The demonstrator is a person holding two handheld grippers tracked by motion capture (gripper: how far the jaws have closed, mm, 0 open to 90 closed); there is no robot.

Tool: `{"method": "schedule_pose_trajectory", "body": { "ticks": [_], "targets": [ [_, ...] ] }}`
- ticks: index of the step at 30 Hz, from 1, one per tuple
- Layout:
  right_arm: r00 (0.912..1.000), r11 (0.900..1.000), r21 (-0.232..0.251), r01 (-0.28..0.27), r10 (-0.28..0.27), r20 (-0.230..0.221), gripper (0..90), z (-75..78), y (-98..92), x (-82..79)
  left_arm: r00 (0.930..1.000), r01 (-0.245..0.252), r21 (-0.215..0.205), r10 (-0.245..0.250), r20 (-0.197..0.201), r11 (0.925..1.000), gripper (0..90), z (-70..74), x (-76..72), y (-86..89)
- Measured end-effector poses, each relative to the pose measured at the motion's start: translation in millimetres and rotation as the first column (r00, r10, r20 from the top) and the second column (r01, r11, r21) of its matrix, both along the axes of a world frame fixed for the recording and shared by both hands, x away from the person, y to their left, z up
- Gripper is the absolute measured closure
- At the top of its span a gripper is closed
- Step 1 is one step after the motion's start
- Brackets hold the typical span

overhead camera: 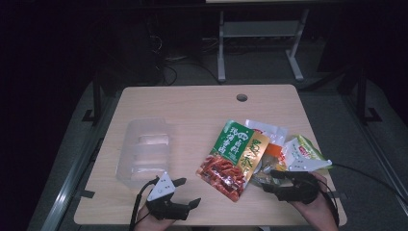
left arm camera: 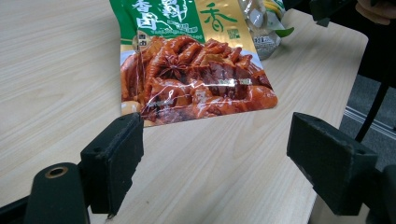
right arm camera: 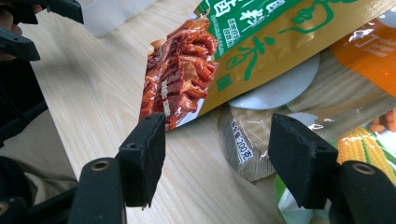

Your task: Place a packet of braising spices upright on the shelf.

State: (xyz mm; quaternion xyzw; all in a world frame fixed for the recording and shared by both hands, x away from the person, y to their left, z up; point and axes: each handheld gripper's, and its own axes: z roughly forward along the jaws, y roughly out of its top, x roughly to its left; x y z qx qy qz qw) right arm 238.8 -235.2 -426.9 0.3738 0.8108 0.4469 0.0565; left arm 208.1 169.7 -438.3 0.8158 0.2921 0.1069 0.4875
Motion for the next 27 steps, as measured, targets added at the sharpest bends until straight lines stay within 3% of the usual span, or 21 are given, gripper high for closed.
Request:
{"method": "schedule_pose_trajectory", "body": {
  "ticks": [17,23,27],
  "targets": [
    [0.9991,0.999,-0.006,0.043,-0.043,0.003,34.3,5.5,1.6,6.8,0.9997,0.014,0.012,-0.015,0.018,0.9998,18.5,1.7,-3.2,0.2],
    [0.994,0.994,-0.014,0.107,-0.108,-0.018,33.7,8.1,1.3,26.0,0.9993,0.024,0.032,-0.025,0.026,0.9992,18.5,1.2,-3.9,-2.9],
    [0.9922,0.992,-0.034,0.122,-0.122,-0.023,33.9,9.0,3.6,37.9,0.9994,0.026,0.033,-0.027,0.021,0.9991,18.5,0.9,-4.2,-4.0]
  ]
}}
